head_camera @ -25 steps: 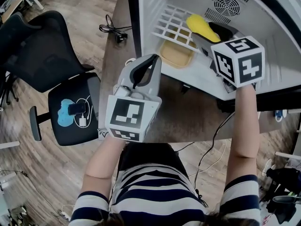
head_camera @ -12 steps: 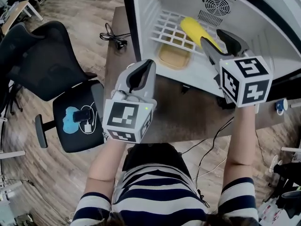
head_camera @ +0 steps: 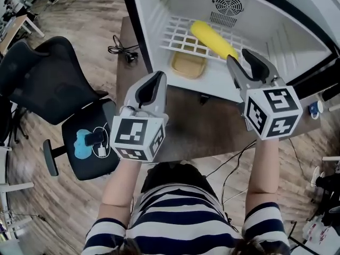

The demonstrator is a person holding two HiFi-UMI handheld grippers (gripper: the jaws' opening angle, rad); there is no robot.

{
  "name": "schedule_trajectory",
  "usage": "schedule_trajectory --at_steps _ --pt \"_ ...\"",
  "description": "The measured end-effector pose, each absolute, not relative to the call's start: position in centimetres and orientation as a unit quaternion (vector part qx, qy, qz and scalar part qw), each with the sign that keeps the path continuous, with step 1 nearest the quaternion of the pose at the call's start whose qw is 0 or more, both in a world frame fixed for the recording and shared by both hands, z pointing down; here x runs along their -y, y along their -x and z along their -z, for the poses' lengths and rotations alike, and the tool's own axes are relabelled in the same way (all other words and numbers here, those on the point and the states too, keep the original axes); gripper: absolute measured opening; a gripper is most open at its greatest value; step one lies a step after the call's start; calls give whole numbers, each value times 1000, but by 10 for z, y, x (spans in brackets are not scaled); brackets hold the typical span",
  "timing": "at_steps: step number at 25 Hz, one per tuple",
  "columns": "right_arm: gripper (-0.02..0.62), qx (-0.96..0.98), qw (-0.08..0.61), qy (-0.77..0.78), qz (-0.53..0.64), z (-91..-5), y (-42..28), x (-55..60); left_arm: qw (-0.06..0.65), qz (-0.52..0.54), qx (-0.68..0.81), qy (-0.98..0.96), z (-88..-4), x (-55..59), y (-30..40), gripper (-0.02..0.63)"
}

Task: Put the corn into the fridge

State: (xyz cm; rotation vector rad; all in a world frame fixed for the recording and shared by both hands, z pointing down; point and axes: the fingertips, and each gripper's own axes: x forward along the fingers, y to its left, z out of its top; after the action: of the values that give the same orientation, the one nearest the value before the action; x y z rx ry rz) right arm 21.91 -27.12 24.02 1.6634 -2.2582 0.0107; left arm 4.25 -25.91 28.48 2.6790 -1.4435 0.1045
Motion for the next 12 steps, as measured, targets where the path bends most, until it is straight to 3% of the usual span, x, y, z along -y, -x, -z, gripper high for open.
schedule_trajectory --at_steps 12 --pt "54 785 125 -605 -49 -270 -223 227 42 -8 468 -883 -273 239 -42 0"
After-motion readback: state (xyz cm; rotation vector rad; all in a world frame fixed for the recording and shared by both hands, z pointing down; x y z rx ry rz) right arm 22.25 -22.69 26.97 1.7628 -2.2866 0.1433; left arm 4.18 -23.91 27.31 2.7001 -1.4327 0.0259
